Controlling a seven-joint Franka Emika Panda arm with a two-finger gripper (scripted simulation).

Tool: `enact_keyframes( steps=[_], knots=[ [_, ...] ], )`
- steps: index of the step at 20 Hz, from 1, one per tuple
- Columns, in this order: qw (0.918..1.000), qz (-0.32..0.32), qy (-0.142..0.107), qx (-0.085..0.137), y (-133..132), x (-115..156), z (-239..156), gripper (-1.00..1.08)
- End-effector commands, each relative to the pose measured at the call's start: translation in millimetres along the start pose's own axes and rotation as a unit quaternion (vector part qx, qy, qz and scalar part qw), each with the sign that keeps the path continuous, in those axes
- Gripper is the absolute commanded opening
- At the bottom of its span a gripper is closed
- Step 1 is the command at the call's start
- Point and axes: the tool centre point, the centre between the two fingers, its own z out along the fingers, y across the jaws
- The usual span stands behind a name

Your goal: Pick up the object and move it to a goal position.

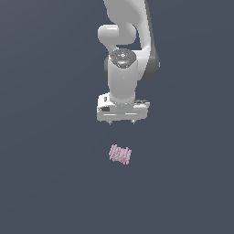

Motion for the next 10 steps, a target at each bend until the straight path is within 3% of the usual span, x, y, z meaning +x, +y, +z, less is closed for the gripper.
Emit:
enact_keyframes(
  steps=[1,10],
  knots=[
    [1.0000,0.000,0.000,0.000,0,0,0,1.00],
    [0.9995,-0.020,0.022,0.011,-32,13,-14,1.00]
  ],
)
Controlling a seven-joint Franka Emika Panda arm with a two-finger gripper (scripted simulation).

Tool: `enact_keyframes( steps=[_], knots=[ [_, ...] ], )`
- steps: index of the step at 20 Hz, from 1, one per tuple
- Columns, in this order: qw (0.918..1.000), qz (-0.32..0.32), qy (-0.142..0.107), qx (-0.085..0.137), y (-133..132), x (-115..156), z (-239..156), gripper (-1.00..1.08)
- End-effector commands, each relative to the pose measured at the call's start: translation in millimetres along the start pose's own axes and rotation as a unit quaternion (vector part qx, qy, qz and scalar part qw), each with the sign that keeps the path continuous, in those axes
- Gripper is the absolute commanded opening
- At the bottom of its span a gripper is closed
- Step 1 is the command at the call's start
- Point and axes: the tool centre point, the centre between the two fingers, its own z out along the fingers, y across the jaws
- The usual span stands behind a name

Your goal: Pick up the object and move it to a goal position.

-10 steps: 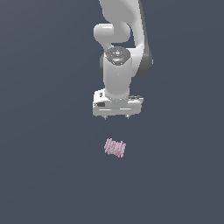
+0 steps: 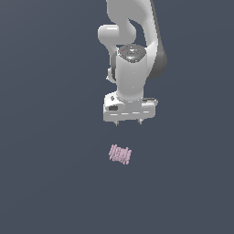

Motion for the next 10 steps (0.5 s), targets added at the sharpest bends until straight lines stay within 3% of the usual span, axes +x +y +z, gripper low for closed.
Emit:
enact_keyframes(
  steps=[1,10],
  knots=[
    [1.0000,-0.001,0.004,0.002,-5.6,2.1,-2.6,1.00],
    [0.9998,-0.020,0.002,0.000,-2.8,4.4,0.3,1.00]
  ],
)
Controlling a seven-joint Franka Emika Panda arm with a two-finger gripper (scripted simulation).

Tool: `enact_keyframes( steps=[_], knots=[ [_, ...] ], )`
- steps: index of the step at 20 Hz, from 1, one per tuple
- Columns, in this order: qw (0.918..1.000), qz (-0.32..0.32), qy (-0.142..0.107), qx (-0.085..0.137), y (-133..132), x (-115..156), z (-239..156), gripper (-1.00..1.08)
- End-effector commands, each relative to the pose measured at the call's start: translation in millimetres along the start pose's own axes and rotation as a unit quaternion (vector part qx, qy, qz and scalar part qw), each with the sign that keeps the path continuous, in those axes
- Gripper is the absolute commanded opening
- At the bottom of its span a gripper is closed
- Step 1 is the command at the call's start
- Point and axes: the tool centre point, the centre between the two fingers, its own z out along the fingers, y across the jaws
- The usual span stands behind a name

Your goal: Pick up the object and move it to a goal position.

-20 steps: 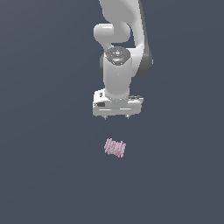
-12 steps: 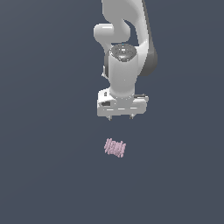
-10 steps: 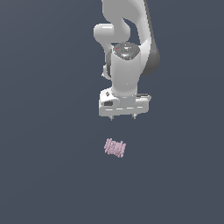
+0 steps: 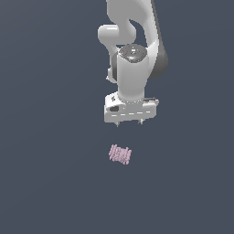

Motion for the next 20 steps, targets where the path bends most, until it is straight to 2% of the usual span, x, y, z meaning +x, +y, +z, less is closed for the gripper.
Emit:
enact_keyframes(
  steps=[1,11,15,20],
  knots=[
    [0.9999,-0.012,-0.001,-0.001,0,2,1,1.00],
    [0.9949,-0.101,-0.005,-0.005,6,14,11,1.00],
    [0.9880,-0.154,-0.009,-0.007,9,22,17,1.00],
    [0.9751,-0.221,-0.013,-0.008,14,31,25,1.00]
  ],
)
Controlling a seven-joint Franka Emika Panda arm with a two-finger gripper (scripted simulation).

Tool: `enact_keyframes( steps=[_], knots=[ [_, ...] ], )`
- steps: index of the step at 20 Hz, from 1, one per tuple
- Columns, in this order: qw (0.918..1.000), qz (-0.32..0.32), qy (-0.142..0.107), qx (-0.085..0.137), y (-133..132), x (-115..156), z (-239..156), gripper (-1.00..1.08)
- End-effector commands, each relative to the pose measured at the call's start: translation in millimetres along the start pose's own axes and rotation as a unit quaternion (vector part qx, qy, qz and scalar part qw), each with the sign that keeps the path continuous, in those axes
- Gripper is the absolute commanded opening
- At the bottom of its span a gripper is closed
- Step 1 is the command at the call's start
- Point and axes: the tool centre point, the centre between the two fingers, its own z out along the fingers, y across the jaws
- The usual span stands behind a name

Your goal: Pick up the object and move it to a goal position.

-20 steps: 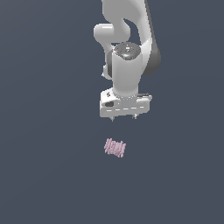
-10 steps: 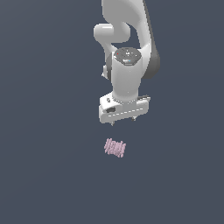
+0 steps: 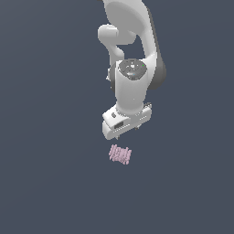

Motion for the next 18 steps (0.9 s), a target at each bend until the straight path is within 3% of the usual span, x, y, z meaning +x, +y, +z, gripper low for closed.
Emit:
enact_keyframes(
  steps=[1,9,18],
  knots=[
    [0.9994,-0.035,-0.002,-0.001,4,3,4,1.00],
    [0.9897,-0.143,-0.007,-0.001,17,13,18,1.00],
    [0.9653,-0.261,-0.012,0.000,33,22,33,1.00]
  ],
)
